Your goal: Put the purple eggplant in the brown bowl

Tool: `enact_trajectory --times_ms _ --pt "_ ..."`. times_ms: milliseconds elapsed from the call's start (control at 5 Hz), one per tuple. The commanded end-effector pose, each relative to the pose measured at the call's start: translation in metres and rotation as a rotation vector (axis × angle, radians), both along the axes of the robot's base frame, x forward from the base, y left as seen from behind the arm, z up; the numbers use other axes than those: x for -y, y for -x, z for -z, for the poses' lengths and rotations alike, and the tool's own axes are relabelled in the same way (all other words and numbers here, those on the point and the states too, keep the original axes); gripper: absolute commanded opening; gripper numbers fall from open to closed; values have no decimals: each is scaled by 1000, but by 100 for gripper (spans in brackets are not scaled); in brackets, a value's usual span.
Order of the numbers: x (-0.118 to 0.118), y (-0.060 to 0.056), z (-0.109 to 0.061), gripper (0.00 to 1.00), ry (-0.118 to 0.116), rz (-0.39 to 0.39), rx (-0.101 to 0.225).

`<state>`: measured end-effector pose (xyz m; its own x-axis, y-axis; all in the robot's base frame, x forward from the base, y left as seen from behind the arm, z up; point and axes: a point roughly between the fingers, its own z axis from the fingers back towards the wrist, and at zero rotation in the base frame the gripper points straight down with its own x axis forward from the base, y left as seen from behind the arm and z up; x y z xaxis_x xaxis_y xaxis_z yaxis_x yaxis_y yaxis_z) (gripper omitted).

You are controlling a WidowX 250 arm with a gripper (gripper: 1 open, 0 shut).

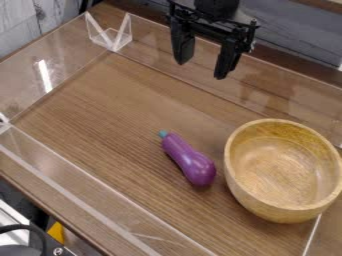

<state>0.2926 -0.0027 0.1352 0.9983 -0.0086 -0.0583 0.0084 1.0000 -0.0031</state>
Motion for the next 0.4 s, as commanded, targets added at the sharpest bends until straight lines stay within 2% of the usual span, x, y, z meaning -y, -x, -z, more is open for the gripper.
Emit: enact_trajectory --times_ms 0,200 --pt "1 4 7 100 6 -20 -19" --pt "2 23 11 100 36 -136 -12"
